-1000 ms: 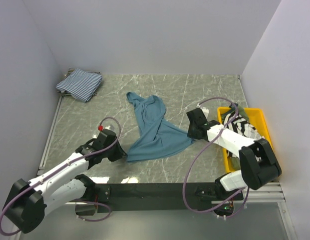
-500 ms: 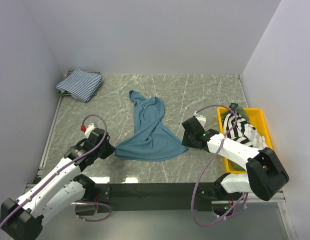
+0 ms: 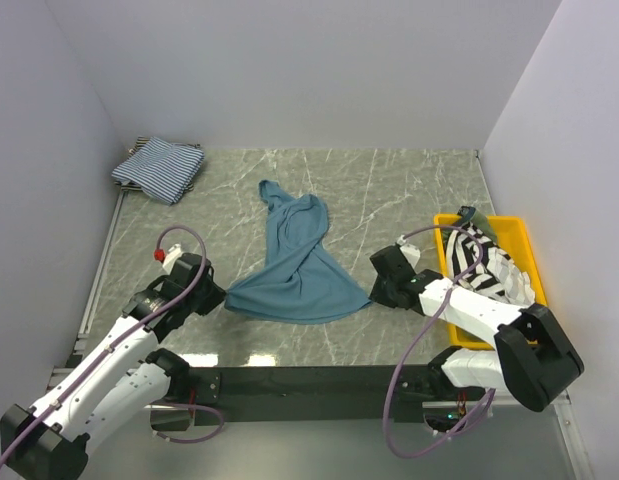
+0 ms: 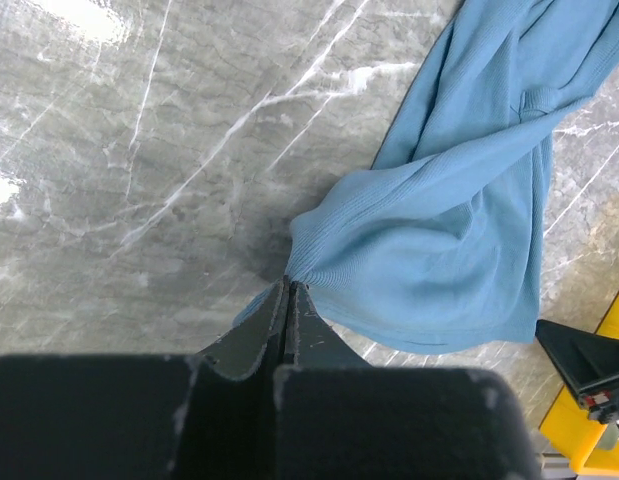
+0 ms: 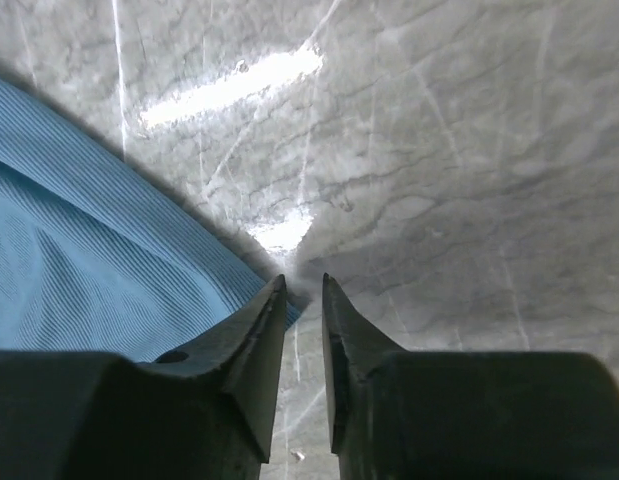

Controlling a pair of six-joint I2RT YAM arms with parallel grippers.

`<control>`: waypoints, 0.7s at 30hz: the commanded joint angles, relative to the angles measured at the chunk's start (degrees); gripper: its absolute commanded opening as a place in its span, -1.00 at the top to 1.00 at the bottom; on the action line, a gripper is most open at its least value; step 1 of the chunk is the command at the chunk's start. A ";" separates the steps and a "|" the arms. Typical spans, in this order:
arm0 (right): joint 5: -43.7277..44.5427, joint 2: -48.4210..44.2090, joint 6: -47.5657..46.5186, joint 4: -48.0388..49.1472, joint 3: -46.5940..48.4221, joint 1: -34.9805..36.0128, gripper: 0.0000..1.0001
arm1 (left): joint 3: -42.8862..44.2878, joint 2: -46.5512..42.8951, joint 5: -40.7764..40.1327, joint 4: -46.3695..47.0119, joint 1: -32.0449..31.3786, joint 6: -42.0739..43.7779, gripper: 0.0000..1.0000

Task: Fold and stack the tank tops
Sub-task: Flatten the tank top out

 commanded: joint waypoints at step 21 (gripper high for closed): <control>-5.48 5.92 0.27 7.22 0.09 4.49 0.25 | 0.65 0.85 3.16 4.11 0.78 2.07 0.99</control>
